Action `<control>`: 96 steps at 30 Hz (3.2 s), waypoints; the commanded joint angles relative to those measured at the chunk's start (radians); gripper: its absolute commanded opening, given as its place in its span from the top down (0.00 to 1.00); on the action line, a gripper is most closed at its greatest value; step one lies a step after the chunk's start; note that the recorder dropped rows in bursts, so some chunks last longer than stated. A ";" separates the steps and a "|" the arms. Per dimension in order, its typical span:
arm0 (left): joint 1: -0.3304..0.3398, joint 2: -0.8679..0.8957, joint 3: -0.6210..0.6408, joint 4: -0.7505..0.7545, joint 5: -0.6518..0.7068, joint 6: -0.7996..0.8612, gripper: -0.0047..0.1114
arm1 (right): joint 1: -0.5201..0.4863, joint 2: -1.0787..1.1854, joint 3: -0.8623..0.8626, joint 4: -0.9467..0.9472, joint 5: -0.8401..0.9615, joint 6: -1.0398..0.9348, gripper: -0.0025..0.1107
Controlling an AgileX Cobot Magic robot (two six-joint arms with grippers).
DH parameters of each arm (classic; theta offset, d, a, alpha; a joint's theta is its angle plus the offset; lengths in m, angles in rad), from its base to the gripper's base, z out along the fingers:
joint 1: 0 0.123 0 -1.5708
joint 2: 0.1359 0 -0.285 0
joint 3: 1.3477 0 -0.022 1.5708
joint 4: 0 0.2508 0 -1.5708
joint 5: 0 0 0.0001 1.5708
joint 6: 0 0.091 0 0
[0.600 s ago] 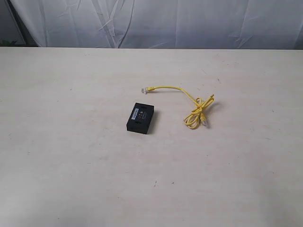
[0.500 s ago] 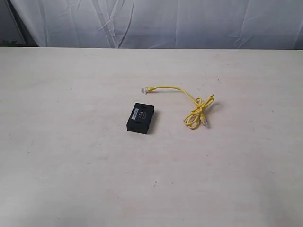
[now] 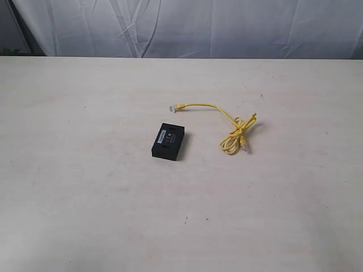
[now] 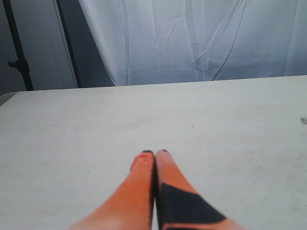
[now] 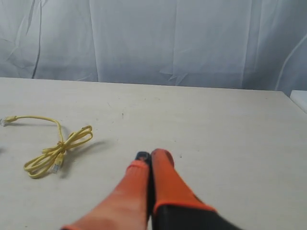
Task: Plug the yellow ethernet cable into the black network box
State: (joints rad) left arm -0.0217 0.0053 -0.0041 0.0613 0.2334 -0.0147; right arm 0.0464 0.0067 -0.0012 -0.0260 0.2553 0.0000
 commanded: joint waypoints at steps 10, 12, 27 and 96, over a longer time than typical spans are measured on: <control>0.002 -0.005 0.004 -0.301 -0.076 -0.005 0.96 | -0.005 -0.007 0.001 0.293 -0.584 0.081 0.98; 0.002 -0.005 0.004 -0.362 -0.076 -0.005 0.96 | -0.005 -0.007 0.001 0.347 -0.663 0.237 0.98; 0.002 -0.005 0.004 -0.386 -0.106 -0.005 0.96 | -0.005 0.220 -0.368 -0.064 -0.325 0.351 0.98; 0.002 -0.005 0.004 -0.357 -0.093 -0.005 0.96 | 0.397 2.360 -2.058 0.364 0.778 -1.135 0.60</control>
State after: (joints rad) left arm -0.0217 0.0053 -0.0041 -0.3076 0.1447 -0.0147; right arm 0.4442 2.3641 -2.0501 0.3429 1.0614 -1.0900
